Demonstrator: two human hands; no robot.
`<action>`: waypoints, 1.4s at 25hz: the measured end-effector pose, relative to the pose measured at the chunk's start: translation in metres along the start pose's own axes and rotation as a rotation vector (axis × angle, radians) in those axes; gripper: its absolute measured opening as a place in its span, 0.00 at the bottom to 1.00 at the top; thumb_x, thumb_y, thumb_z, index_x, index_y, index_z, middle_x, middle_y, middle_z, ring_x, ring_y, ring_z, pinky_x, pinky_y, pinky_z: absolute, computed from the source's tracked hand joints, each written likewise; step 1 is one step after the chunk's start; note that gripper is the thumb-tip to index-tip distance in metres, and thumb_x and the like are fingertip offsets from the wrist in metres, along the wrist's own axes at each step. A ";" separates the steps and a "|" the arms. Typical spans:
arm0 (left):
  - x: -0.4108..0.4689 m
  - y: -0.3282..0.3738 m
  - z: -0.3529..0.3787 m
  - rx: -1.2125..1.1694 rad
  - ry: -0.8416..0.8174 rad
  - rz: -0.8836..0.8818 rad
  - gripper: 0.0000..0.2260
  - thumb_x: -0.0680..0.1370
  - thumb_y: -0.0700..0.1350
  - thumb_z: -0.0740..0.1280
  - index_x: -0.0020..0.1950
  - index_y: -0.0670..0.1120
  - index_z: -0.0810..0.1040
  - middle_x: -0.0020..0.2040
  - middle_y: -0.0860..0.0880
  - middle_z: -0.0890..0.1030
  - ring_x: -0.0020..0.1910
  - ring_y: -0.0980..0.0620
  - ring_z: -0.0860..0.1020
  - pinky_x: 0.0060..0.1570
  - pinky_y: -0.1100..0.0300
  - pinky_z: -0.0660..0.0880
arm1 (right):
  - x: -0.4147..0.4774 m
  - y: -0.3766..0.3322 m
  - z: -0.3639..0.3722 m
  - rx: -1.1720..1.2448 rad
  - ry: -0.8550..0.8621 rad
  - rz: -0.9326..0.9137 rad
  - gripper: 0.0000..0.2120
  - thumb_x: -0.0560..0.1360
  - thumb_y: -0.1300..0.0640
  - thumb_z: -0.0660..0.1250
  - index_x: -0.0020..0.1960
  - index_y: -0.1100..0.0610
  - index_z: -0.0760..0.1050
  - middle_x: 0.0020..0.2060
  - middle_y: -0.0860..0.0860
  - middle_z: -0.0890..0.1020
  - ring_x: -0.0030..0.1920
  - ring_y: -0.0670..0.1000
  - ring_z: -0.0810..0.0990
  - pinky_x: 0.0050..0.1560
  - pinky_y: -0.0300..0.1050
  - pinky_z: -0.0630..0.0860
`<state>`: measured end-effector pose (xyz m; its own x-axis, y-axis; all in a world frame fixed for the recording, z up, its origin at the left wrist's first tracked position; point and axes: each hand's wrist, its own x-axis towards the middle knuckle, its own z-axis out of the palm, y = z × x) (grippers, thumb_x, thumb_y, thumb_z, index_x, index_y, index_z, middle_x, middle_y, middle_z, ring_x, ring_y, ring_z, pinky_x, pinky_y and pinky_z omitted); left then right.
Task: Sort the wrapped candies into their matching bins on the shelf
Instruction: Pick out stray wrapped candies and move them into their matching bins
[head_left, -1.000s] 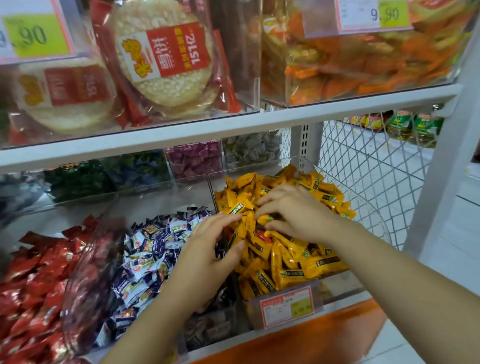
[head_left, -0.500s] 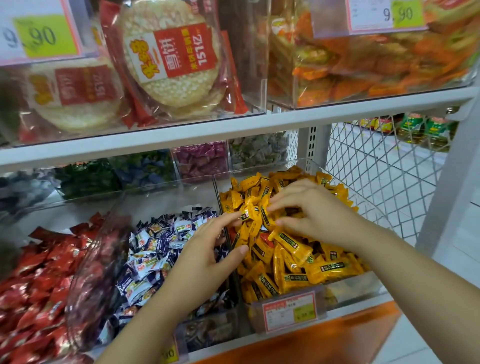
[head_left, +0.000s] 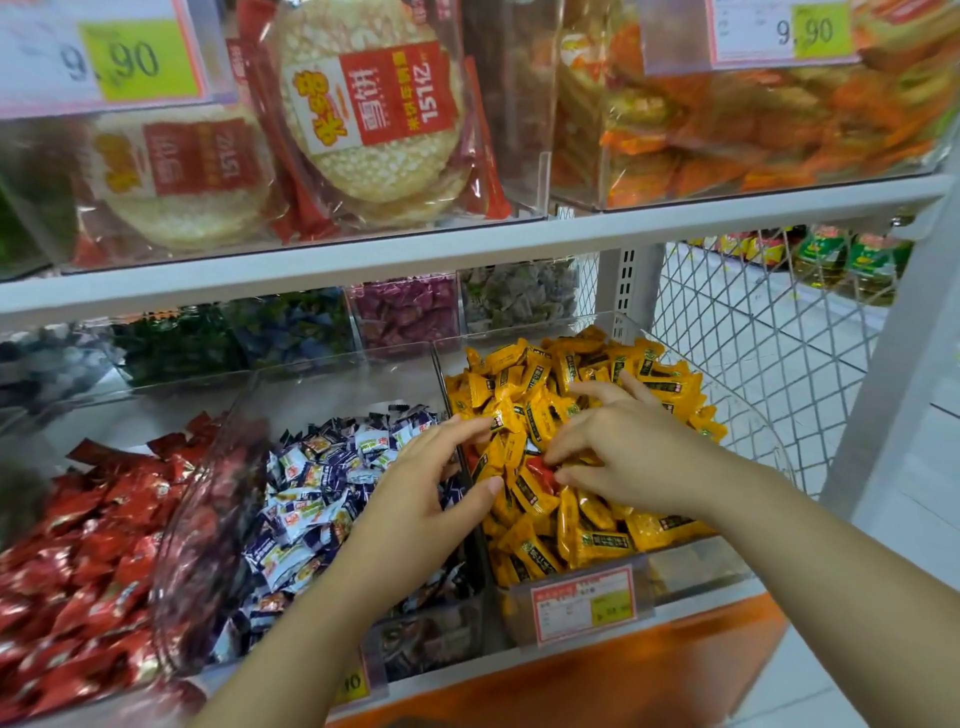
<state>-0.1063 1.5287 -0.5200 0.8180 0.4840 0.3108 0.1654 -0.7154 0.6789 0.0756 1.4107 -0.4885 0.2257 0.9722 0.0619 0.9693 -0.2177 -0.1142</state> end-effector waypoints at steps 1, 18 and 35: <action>0.000 0.000 0.000 -0.001 -0.003 0.004 0.19 0.75 0.54 0.65 0.60 0.72 0.63 0.63 0.72 0.67 0.66 0.77 0.55 0.56 0.80 0.58 | 0.004 -0.006 0.003 -0.053 0.016 0.009 0.14 0.76 0.45 0.62 0.60 0.42 0.75 0.62 0.39 0.75 0.75 0.48 0.50 0.73 0.60 0.36; -0.004 0.015 -0.009 -0.307 0.198 -0.029 0.16 0.70 0.54 0.66 0.57 0.62 0.74 0.52 0.66 0.79 0.55 0.66 0.76 0.54 0.67 0.74 | 0.007 -0.050 -0.013 0.592 0.428 -0.075 0.07 0.71 0.50 0.71 0.45 0.45 0.74 0.40 0.39 0.79 0.44 0.33 0.73 0.47 0.36 0.67; -0.010 -0.004 -0.031 -0.402 0.398 -0.209 0.08 0.76 0.41 0.68 0.50 0.55 0.78 0.34 0.50 0.81 0.27 0.60 0.71 0.28 0.71 0.67 | 0.031 -0.052 0.011 0.192 0.197 -0.045 0.13 0.75 0.53 0.66 0.59 0.49 0.76 0.45 0.42 0.82 0.45 0.42 0.78 0.55 0.40 0.71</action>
<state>-0.1323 1.5423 -0.5056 0.5084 0.8009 0.3163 0.0157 -0.3759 0.9265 0.0307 1.4532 -0.4916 0.2160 0.9409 0.2610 0.9468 -0.1365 -0.2916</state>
